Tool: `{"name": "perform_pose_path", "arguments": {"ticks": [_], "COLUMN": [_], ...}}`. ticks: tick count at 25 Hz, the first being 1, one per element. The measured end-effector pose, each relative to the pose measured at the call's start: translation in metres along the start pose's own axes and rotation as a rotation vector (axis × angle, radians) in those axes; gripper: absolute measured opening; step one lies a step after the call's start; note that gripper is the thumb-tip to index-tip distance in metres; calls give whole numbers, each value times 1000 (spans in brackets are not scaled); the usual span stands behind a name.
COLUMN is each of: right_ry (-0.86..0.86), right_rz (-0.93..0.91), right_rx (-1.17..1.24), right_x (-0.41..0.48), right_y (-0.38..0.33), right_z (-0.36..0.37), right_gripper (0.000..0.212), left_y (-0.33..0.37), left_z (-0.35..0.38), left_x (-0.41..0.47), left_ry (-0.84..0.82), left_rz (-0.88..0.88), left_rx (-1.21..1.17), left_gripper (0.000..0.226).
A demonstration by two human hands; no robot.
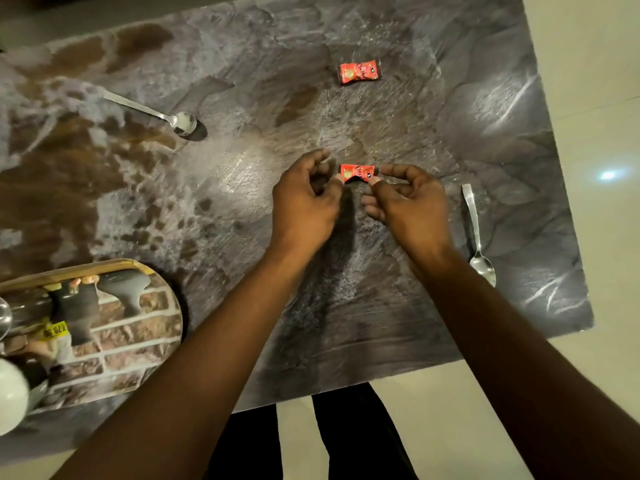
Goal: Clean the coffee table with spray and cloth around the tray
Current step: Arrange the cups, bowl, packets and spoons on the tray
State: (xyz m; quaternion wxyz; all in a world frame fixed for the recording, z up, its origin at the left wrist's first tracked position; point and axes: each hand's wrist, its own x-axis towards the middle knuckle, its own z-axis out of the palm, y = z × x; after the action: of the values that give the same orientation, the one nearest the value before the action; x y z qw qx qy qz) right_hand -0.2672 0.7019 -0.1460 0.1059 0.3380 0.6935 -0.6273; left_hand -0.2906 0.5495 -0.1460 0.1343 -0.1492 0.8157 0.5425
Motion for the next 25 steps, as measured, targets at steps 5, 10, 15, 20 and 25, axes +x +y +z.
{"name": "perform_pose_path", "arguments": {"ticks": [5, 10, 15, 20, 25], "right_ry": [8, -92, -294, -522, -646], "right_rz": [44, 145, 128, 90, -7], "right_rx": [50, 343, 321, 78, -250], "right_x": [4, -13, -56, -105, -139], "right_y": [-7, -8, -3, 4, 14], "right_z": [8, 37, 103, 186, 256], "right_gripper": [26, 43, 27, 9, 14], "left_y": [3, -1, -22, -74, -120], "left_z": [18, -7, -81, -158, -199], "left_x": [16, -16, -65, -113, -141], "left_ry": [32, 121, 329, 599, 839], "left_rz": [-64, -251, -332, -426, -515], "left_rx": [29, -415, -694, -788, -903], "left_gripper": [16, 14, 16, 11, 9]}}
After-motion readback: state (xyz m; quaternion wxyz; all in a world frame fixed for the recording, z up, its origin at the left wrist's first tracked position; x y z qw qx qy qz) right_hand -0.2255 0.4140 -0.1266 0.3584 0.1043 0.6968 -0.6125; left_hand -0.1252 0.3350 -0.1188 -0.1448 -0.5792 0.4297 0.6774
